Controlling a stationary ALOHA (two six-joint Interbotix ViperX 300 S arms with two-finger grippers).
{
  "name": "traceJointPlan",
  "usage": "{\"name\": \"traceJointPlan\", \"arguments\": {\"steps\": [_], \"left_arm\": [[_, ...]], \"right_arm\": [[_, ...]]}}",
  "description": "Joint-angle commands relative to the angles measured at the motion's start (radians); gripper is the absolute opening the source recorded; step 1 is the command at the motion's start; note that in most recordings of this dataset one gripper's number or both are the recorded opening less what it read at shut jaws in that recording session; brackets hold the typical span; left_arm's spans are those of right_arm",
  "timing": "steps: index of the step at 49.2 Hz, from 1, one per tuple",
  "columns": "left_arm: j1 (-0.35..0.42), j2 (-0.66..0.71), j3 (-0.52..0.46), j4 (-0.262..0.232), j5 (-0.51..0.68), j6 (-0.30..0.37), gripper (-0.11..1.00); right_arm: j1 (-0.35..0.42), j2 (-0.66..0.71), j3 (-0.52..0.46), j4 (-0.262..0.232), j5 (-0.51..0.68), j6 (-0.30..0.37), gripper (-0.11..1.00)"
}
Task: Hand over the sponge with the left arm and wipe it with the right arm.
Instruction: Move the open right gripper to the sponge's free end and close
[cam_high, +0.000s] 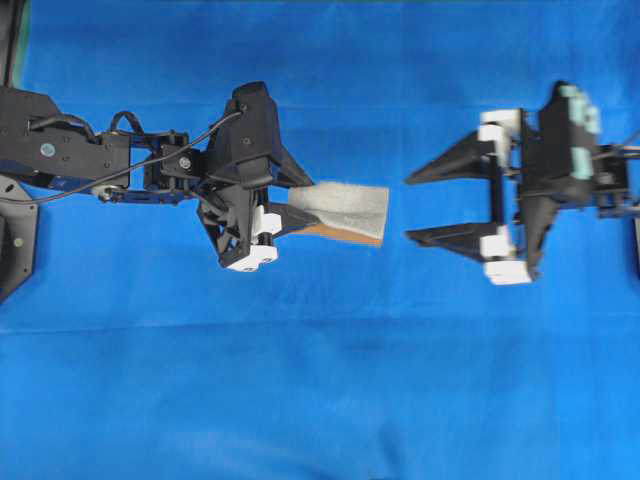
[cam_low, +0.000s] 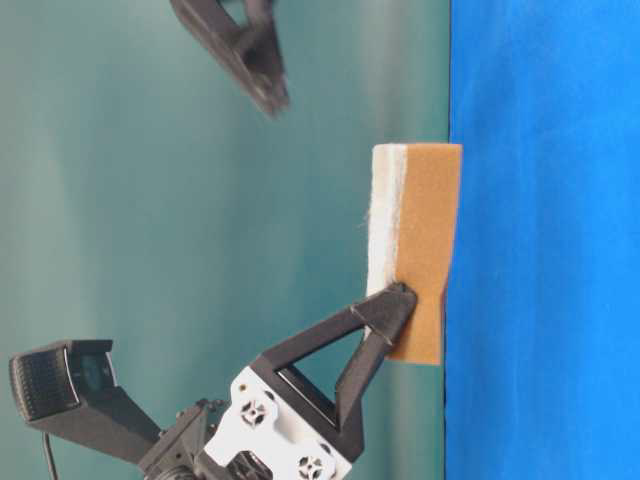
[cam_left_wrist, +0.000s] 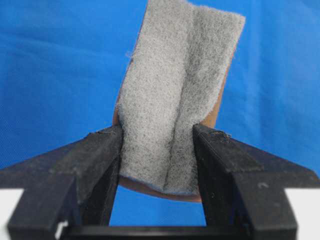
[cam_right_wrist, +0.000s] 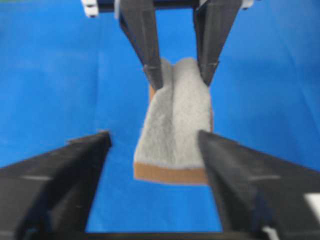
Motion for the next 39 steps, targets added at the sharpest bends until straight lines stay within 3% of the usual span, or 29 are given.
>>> {"name": "traceJointPlan", "arguments": {"steps": [1,15,39], "left_arm": [[0.002,-0.017,-0.009,0.0,-0.009,0.002,0.4],[0.002,-0.017,-0.009,0.0,-0.009,0.003,0.4],[0.005,-0.017,-0.008,0.0,-0.009,0.006,0.4]], "right_arm": [[-0.003,0.043,-0.061,0.003,-0.009,-0.002,0.72],[-0.028,0.17,-0.149,0.005,0.0,-0.002,0.73],[-0.043,0.253,-0.17,0.009,0.034,0.0,0.73]]}}
